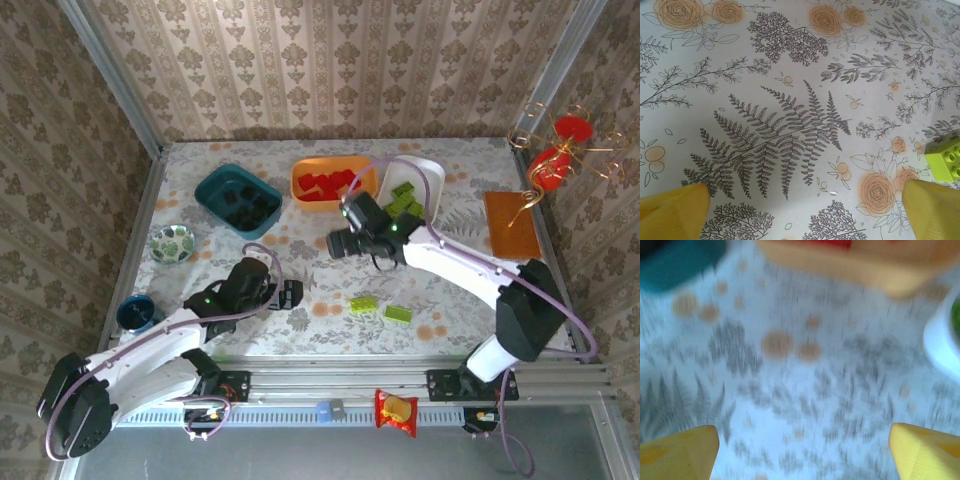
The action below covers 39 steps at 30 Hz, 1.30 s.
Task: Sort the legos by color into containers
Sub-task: Place the lego in the container, then pick up the lego from the bottom-center of the table.
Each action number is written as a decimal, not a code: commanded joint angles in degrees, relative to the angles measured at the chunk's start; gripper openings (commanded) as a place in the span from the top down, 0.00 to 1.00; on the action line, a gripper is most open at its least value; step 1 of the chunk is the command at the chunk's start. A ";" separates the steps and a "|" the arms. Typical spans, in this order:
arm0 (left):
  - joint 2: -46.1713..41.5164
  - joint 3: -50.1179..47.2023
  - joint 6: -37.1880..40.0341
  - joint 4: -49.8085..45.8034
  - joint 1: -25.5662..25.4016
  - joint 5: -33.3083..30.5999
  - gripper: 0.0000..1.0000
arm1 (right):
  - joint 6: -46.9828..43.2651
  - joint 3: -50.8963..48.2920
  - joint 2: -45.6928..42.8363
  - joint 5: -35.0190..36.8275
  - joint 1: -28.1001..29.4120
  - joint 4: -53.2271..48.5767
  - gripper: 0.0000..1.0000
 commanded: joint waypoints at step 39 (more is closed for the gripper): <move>3.35 -2.14 -0.67 4.27 2.77 2.21 0.00 | 10.13 -13.73 -3.03 4.18 9.67 2.61 0.47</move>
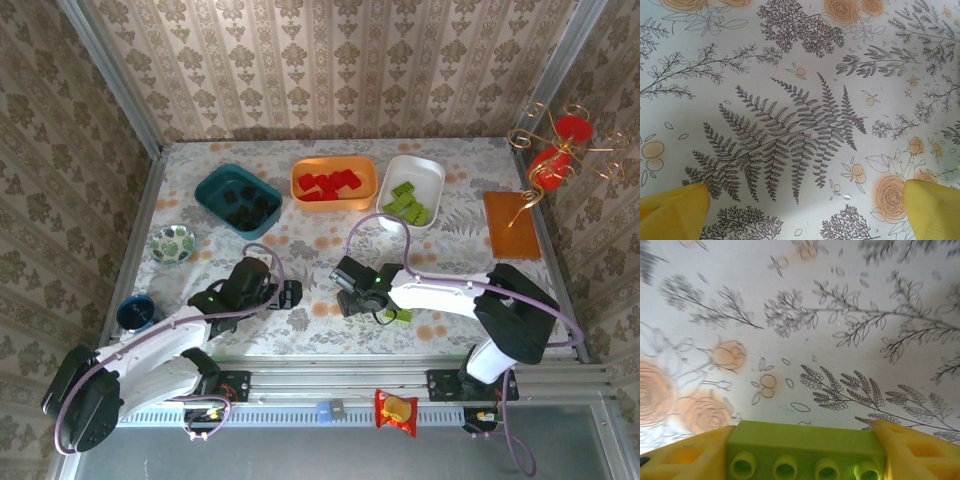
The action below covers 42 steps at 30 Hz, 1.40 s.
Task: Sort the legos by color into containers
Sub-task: Pick up the lego from the bottom-center of the table, then place the lego in the container.
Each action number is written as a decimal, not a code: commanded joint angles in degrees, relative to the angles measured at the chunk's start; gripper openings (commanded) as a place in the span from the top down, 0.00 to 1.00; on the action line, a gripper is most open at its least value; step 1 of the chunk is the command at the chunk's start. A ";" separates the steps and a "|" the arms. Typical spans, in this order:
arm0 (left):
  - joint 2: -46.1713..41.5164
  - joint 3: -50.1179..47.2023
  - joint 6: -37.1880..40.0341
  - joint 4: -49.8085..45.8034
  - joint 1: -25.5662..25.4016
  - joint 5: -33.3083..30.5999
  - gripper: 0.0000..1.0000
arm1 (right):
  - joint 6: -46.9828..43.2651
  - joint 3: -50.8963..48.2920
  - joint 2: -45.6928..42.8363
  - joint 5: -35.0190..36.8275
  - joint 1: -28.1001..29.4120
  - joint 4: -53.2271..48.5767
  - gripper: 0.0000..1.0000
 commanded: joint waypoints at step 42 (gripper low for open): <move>-3.05 2.13 -0.39 -1.86 0.53 -0.18 0.00 | -8.56 18.44 -0.87 -0.61 -30.93 0.34 0.12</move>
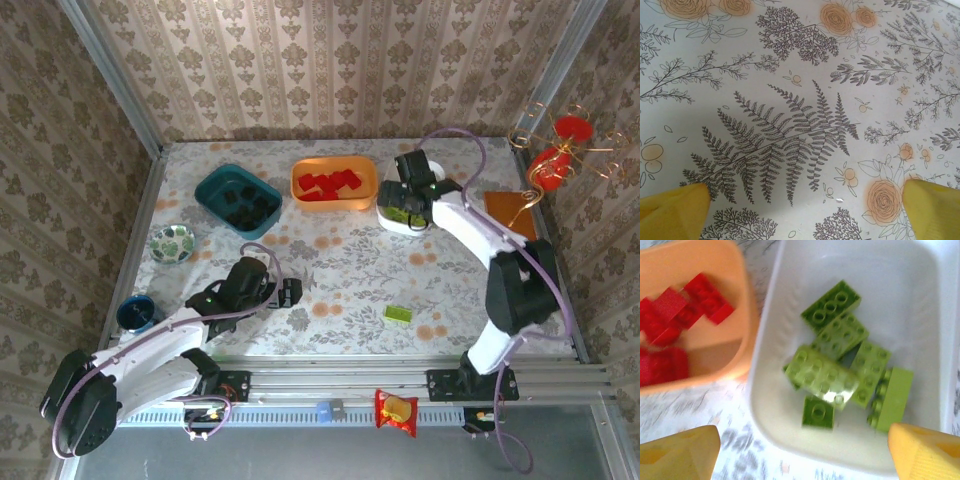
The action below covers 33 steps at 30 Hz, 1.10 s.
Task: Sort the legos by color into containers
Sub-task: Place the lego in the container, then pick up the lego from the bottom-center of the table.
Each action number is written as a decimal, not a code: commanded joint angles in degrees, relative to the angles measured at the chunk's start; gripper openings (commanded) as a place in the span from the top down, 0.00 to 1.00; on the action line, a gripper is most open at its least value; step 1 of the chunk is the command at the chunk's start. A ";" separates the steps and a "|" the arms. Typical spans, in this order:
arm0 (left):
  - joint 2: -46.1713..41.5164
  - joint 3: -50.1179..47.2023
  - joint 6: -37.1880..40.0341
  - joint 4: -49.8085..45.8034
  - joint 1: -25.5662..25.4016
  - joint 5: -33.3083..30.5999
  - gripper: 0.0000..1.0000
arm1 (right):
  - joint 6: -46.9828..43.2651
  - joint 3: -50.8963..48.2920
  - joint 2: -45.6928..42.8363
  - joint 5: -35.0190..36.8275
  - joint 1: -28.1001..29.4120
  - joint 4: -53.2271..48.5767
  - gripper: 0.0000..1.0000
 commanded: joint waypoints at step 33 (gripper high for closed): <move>5.44 0.58 0.60 4.48 1.59 2.50 0.00 | 14.21 -39.14 -20.08 -7.78 30.96 -7.29 0.22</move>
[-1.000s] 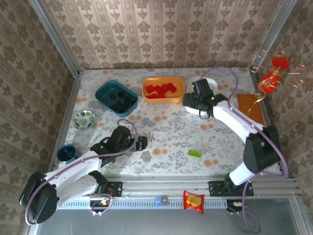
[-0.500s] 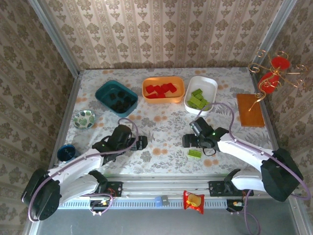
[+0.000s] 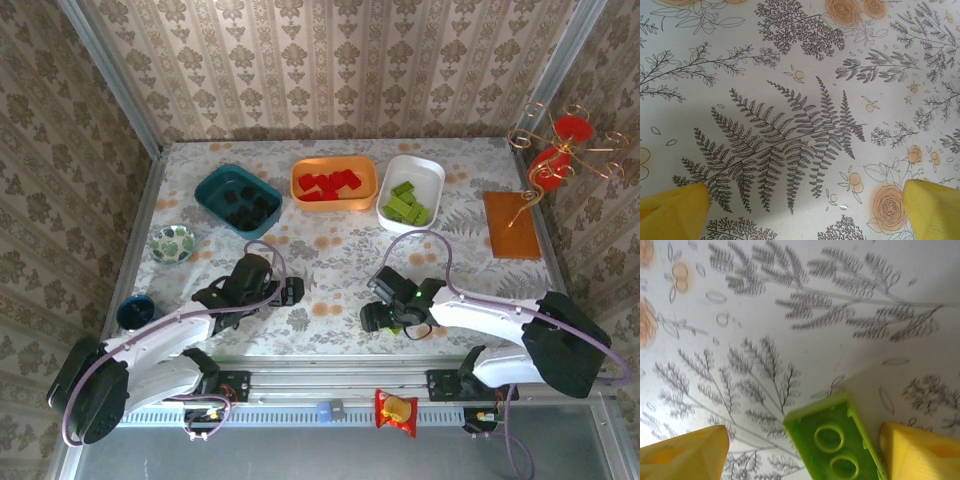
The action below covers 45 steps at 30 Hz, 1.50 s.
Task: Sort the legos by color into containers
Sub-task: Pick up the lego from the bottom-center of the table, then place the lego in the container.
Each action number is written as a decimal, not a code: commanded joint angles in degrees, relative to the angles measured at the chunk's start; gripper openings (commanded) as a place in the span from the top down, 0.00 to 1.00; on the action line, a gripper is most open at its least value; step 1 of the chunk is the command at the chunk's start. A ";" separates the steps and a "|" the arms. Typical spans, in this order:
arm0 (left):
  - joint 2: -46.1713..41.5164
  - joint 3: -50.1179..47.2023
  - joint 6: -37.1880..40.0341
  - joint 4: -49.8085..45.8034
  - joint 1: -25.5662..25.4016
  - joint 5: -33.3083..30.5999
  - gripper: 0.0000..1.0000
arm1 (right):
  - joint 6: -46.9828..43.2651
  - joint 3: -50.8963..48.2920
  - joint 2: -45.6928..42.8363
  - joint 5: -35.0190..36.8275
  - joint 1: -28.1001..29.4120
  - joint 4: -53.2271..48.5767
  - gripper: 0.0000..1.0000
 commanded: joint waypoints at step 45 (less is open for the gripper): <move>-21.19 9.22 4.31 -19.10 1.00 -12.46 0.00 | -13.43 67.14 46.03 22.22 -36.46 -15.30 0.53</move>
